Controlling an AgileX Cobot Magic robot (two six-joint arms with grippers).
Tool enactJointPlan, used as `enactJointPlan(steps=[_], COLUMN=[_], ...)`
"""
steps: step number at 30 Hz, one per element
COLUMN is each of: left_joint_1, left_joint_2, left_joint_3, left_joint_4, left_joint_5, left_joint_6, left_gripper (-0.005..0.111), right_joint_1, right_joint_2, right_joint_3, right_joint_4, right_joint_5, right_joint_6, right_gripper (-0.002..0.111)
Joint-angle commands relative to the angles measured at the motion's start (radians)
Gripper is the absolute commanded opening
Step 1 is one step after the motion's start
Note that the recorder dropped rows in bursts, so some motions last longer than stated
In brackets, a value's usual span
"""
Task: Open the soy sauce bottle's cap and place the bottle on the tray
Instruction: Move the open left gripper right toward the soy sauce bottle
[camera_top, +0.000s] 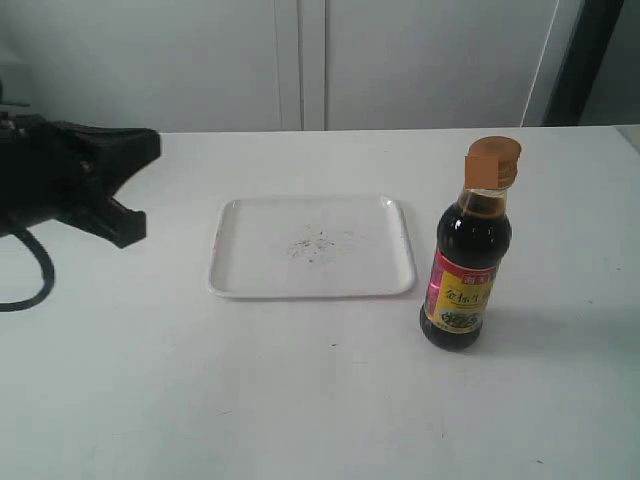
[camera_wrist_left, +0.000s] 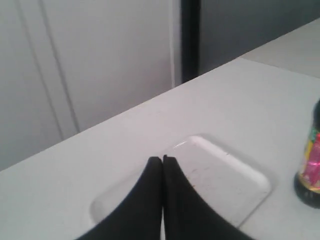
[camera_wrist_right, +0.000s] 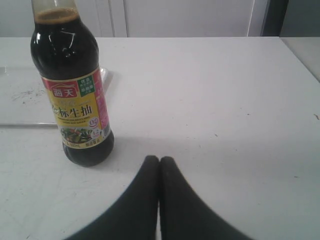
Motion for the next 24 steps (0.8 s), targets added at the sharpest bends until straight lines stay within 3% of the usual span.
enactJointPlan(steps=[1,5,7,12,14,17,20,24], left_joint_1=[-0.109,-0.205,-0.235,-0.272,-0.272,-0.272,-0.272,-0.291], left_joint_2=[0.117,0.235,0.281,0.376,0.409,0.446,0.485,0.563], left_joint_3=[-0.053,-0.128,-0.163,-0.205,-0.205,-0.205,-0.205,-0.256], left_joint_4=[-0.059,-0.063,-0.063,-0.063,-0.063,-0.063,-0.056,-0.013], left_joint_5=[-0.125,-0.119,-0.119,-0.173,-0.257,-0.381,-0.496,-0.496], left_joint_6=[0.081,0.108,0.108,0.108,0.098,0.084,0.078,0.084], left_gripper=[0.000,0.001,0.009,0.054,0.077,0.100,0.105,0.105], right_joint_1=[0.003,0.003,0.003,0.003,0.003,0.003,0.003,0.003], right_joint_2=[-0.006,-0.006,-0.006,-0.006,-0.006,-0.006,-0.006,-0.006], right_joint_3=[0.005,0.005,0.005,0.005,0.005,0.005,0.005,0.005], right_joint_4=[0.000,0.000,0.000,0.000,0.000,0.000,0.000,0.000], right_joint_5=[-0.003,-0.003,-0.003,-0.003,-0.003,-0.003,-0.003,-0.003], right_joint_6=[0.016,0.016,0.016,0.016,0.016,0.016,0.016,0.016], right_gripper=[0.000,0.000,0.000,0.000,0.000,0.000,0.000,0.000])
